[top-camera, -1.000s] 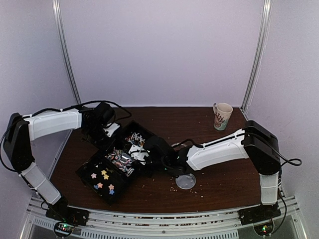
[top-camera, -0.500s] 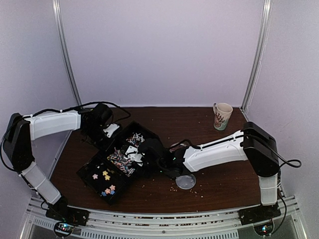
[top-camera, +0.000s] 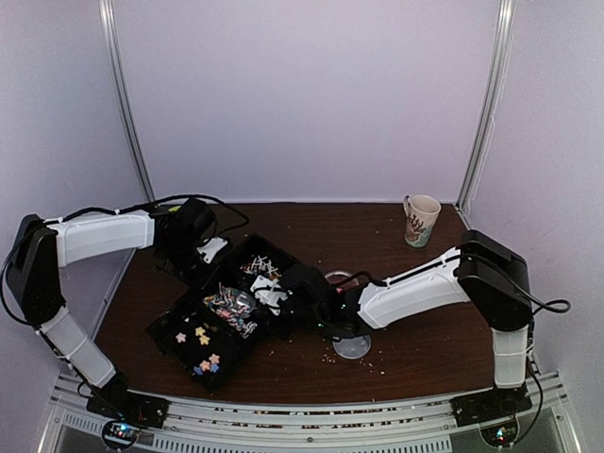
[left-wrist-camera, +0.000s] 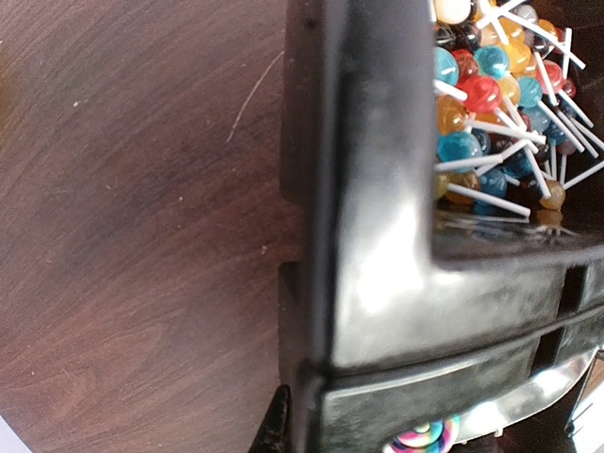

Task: Pack the candies
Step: Scoop the fake candies from the storage box, then place the fake candies in the packing bottle, then scoop the fake candies from the storage box.

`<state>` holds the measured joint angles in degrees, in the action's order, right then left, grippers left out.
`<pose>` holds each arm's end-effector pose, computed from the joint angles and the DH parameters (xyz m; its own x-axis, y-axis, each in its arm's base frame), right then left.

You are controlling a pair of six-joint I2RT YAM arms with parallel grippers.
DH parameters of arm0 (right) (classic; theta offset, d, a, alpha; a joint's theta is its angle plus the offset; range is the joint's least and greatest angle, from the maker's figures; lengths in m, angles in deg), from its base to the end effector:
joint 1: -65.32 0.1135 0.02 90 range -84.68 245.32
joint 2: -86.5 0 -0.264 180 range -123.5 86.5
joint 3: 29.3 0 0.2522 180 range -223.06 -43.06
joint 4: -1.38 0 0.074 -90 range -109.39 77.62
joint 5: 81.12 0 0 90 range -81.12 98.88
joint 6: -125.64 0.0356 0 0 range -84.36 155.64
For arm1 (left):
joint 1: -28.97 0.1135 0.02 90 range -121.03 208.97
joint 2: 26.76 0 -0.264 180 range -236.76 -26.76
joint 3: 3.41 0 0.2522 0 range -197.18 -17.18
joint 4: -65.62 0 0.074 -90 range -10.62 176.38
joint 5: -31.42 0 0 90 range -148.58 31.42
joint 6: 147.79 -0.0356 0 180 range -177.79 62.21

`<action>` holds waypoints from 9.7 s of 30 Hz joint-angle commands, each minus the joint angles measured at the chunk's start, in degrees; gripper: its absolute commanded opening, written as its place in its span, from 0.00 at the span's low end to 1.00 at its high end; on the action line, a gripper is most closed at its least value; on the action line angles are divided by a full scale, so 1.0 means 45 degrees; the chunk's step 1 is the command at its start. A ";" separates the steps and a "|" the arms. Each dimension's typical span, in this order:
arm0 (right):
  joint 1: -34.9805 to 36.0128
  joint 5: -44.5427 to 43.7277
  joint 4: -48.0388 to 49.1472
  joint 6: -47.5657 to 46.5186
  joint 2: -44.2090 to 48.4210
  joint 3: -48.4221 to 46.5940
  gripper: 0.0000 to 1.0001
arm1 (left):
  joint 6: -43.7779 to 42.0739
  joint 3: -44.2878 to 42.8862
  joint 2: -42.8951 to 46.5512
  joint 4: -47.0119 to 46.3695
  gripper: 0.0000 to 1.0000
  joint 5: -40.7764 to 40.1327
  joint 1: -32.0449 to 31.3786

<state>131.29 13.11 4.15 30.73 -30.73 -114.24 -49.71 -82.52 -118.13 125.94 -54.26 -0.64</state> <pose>0.1806 0.4114 0.1596 -0.1197 -0.4781 -0.8701 -0.9507 0.3077 -0.0383 0.2643 -0.1533 0.2194 -0.8933 0.3465 -0.2863 0.3906 0.9136 -0.1132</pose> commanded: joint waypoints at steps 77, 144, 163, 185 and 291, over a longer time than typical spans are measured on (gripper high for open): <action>-0.0449 -0.5763 -0.3869 0.0367 0.9945 0.5839 0.00 | 0.0998 0.0105 0.1485 -0.1526 0.00 0.1200 0.0641; -0.0459 -0.5701 -1.8235 0.2757 0.6747 -0.1913 0.00 | 0.0999 0.0136 0.1538 -0.1596 0.00 0.1404 0.0639; -0.0453 -0.6703 -1.9884 0.2259 0.5602 -0.3445 0.00 | 0.0999 0.0136 0.1526 -0.1595 0.00 0.1424 0.0641; -0.0331 -0.6836 -1.6915 0.0902 0.7328 -0.2942 0.00 | 0.1578 0.0585 0.0761 -0.2652 0.00 0.4461 0.1186; 0.0629 0.1419 -1.7573 -0.1063 -0.3864 -1.2556 0.00 | 0.0504 0.0301 0.1272 -0.2496 0.00 0.2202 -0.0491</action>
<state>134.20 11.14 -76.09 20.63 -44.26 -170.43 -49.82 -79.00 -118.00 123.93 -54.59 -2.32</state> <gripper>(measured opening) 0.079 0.062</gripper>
